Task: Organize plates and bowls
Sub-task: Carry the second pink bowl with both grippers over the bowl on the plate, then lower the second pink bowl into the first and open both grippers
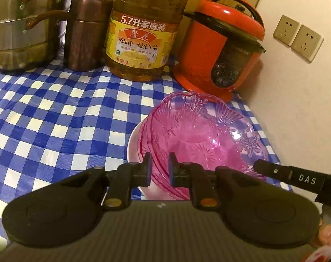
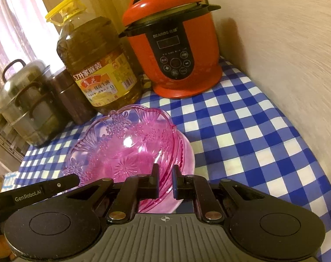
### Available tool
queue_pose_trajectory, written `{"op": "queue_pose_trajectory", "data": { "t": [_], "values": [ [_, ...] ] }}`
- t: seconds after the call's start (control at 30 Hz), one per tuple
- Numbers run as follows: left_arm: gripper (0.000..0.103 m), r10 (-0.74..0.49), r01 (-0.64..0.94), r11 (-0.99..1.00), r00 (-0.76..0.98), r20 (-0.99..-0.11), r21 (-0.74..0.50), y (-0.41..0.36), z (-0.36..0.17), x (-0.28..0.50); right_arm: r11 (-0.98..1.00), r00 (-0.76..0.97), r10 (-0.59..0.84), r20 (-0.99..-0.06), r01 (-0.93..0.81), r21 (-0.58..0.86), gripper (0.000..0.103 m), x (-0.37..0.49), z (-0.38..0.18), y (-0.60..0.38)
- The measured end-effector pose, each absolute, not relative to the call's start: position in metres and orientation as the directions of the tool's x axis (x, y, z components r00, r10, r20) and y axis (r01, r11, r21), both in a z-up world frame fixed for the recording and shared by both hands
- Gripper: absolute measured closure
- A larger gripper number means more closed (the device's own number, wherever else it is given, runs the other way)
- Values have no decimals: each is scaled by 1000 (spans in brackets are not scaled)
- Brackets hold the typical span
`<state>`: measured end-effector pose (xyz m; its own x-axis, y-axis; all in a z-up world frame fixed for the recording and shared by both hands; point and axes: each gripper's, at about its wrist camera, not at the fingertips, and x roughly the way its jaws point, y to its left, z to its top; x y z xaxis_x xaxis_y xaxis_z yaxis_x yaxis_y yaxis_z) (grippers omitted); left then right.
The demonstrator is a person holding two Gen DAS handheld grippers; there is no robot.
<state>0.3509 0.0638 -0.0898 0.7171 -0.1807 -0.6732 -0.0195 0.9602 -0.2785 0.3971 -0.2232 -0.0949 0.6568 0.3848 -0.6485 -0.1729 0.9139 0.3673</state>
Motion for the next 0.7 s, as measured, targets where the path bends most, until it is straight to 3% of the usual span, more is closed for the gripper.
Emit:
{"op": "queue_pose_trajectory", "data": {
  "t": [0.7],
  "values": [
    [89,-106,15,990,716,-690,-137,50,-106,365,944,657,327,-679,-188,272,91,415,-115,-207]
  ]
}}
